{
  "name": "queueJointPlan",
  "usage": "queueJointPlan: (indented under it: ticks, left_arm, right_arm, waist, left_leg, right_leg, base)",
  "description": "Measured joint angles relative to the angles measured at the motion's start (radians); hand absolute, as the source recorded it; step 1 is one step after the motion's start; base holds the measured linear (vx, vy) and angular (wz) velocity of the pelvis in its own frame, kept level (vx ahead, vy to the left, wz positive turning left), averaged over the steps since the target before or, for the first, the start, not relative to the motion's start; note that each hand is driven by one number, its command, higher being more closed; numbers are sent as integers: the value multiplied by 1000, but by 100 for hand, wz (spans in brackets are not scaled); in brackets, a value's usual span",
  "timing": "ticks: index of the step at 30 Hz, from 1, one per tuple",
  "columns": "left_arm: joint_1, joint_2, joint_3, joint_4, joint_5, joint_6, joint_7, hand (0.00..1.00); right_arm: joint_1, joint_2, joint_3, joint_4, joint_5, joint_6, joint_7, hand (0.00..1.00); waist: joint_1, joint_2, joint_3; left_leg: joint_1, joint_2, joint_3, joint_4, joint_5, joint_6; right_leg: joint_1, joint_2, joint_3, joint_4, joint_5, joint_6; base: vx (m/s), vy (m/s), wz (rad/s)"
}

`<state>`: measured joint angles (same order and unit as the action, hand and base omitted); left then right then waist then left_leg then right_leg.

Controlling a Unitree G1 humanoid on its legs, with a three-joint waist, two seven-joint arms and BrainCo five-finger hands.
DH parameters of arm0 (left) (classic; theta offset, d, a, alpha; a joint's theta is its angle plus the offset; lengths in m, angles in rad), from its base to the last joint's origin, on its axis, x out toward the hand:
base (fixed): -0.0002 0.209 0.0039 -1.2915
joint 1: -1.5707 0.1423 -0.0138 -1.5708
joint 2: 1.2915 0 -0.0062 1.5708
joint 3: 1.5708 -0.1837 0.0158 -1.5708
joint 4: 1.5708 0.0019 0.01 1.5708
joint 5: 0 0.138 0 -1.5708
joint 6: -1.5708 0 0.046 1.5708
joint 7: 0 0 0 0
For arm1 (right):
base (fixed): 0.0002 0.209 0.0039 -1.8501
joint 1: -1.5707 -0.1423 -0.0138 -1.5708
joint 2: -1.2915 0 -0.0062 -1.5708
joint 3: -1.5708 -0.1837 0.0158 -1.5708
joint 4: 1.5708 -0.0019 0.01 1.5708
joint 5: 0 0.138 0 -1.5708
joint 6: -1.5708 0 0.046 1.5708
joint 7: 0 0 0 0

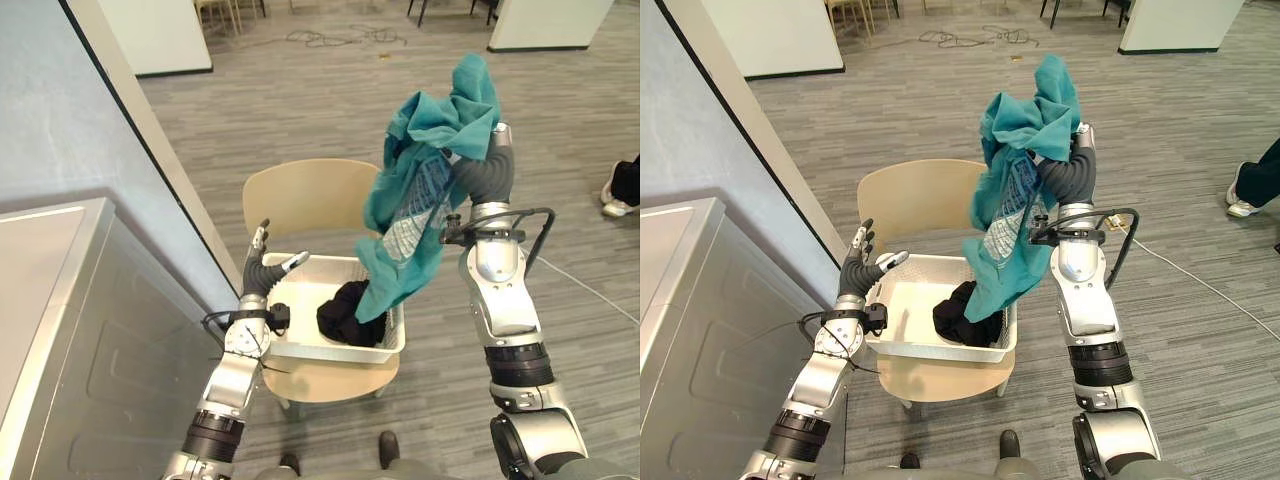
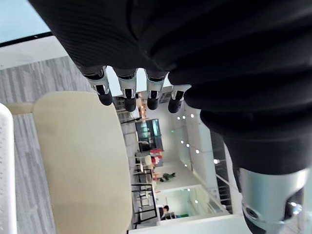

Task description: Pick up the laundry basket with both hands and put the clothes into the washing machine.

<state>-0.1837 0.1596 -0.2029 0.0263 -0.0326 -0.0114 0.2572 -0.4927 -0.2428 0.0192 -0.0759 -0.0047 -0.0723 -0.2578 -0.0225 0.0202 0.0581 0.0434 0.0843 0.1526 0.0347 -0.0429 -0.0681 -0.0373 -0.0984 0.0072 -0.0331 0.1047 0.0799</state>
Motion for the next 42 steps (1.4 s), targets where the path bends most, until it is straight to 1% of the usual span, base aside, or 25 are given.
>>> queueJointPlan:
  ticks: [3, 9, 11, 12, 14, 15, 18, 22, 28, 29, 31, 38, 42]
  left_arm:
    - [-38, 16, -27, 0, -35, -6, -18, 0]
    - [-190, 47, -147, 8, -73, -19, -61, 0]
    - [-259, 54, -202, 50, -74, -36, -70, 0]
    - [-270, 54, -209, 60, -74, -37, -74, 0]
    - [-314, 66, -250, 114, -75, -36, -83, 0]
    - [-325, 68, -260, 128, -75, -36, -82, 0]
    - [-386, 66, -311, 188, -76, -35, -83, 0]
    - [-441, 48, -319, 237, -76, -34, -81, 0]
    - [-556, 20, -359, 301, -95, -32, -75, 0]
    - [-571, 21, -362, 303, -95, -32, -74, 100]
    - [-603, 20, -379, 327, -108, -32, -64, 100]
    - [-648, 20, -379, 341, -136, -33, -33, 100]
    - [-651, 22, -376, 340, -134, -36, -14, 100]
  right_arm:
    - [-22, -1, 13, 0, 6, 0, 0, 100]
    - [-57, -24, 20, -2, 34, -9, 3, 100]
    - [-59, -44, 26, -24, 37, -11, 12, 100]
    - [-60, -46, 29, -30, 38, -12, 16, 100]
    - [-73, -46, 51, -32, 43, -23, 23, 100]
    - [-73, -46, 57, -33, 43, -25, 23, 100]
    - [-73, -45, 79, -33, 43, -31, 28, 100]
    - [-73, -39, 109, -33, 44, -31, 44, 100]
    - [-73, -37, 151, -70, 55, -36, 50, 100]
    - [-73, -37, 157, -70, 57, -36, 56, 100]
    - [-73, -36, 168, -70, 75, -36, 65, 100]
    - [-73, -10, 185, -70, 75, -36, 65, 100]
    - [-71, -1, 185, -70, 75, -36, 65, 100]
  waist:
    - [-10, 9, -8]
    - [-22, 15, -13]
    - [-26, 16, -13]
    - [-29, 16, -13]
    - [-48, 16, -13]
    - [-50, 15, -14]
    - [-57, 15, -14]
    - [-72, 13, -15]
    - [-76, 11, -17]
    - [-77, 10, -17]
    - [-77, 7, -18]
    - [-85, 0, -19]
    - [-85, -14, -20]
  left_leg:
    - [1, 0, 10, -1, 0, 0]
    - [2, 0, 17, -3, 1, 0]
    - [2, 0, 14, -3, 1, 0]
    - [2, 0, 14, -3, 1, 0]
    - [3, -1, 12, -4, 1, 0]
    - [3, -1, 11, -5, 1, 0]
    - [4, -1, 11, -6, 1, 0]
    - [7, -1, 6, -5, 1, 0]
    - [8, -1, 6, -9, 1, 0]
    - [10, -1, 8, -12, 1, 0]
    - [17, 0, 13, -21, 2, -1]
    - [23, 1, 16, -31, 2, -1]
    - [27, 2, 22, -31, 2, -1]
  right_leg:
    - [-1, 1, 12, -9, 8, 0]
    - [1, 2, 21, -24, 19, 3]
    - [3, 2, 21, -25, 20, 3]
    - [4, 2, 21, -26, 20, 3]
    - [6, 2, 20, -28, 20, 3]
    - [6, 2, 21, -28, 20, 3]
    - [7, 2, 21, -28, 20, 3]
    - [13, 2, 20, -30, 20, 3]
    - [14, 2, 22, -36, 20, 3]
    - [14, 3, 22, -37, 20, 3]
    - [14, 5, 23, -38, 20, 3]
    - [15, 7, 25, -41, 20, 3]
    - [15, 8, 30, -41, 20, 3]
  base:
    - [-38, 6, -11]
    - [-11, 2, -4]
    - [3, 4, 3]
    - [6, 3, 3]
    - [0, 0, 0]
    - [0, 0, 0]
    - [0, 0, 0]
    - [-11, 2, 2]
    - [0, 0, 0]
    - [-1, -5, -3]
    - [5, -7, -7]
    - [1, -1, -1]
    - [-12, -3, -3]
